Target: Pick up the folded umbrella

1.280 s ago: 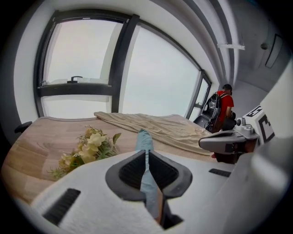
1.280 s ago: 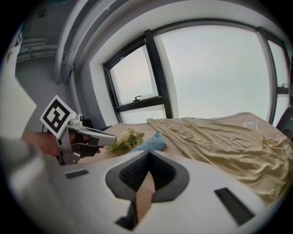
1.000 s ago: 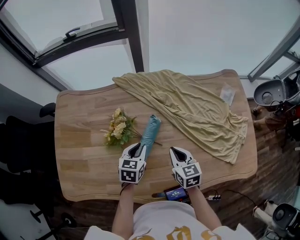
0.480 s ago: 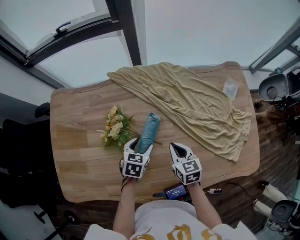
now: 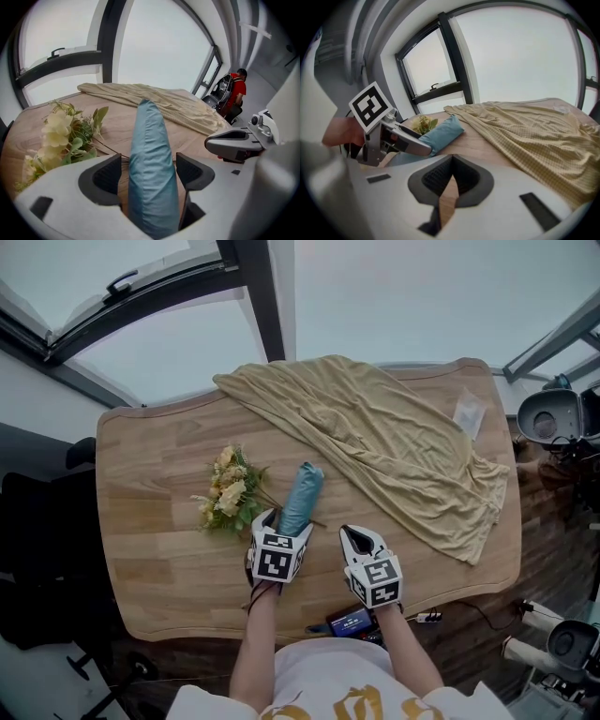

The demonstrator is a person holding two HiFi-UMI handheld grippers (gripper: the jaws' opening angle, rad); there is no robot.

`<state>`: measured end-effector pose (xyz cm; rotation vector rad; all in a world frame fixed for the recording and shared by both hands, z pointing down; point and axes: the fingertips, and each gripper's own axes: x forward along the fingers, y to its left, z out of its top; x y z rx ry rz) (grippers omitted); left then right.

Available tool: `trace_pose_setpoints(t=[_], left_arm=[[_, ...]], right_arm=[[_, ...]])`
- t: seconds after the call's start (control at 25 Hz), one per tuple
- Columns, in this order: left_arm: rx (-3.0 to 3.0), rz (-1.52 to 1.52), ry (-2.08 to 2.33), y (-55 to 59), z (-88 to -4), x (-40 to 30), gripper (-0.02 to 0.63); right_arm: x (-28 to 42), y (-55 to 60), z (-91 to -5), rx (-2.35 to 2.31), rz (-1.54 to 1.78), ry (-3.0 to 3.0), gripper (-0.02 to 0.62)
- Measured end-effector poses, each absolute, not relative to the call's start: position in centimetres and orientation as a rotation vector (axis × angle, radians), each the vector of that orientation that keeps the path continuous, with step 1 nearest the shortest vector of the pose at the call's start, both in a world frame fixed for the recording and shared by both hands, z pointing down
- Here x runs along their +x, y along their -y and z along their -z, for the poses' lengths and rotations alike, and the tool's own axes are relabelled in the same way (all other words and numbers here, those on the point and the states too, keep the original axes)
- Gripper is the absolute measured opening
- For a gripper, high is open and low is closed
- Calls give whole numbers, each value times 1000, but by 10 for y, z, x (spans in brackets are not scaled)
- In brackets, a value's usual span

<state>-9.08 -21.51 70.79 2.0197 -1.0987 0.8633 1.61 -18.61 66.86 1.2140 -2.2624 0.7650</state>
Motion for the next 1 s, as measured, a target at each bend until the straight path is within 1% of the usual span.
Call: trace_pose_setpoints(t=[0.48, 0.76, 1.0], left_arm=[[1993, -931, 1079, 213, -722, -80, 347], [1991, -984, 1151, 215, -725, -83, 345], [1965, -942, 1201, 216, -724, -85, 328]], right_arm=[[27, 185, -677, 1233, -795, 2244, 11], [31, 183, -681, 1232, -808, 2235, 11], [36, 184, -682, 1238, -802, 2229, 11]])
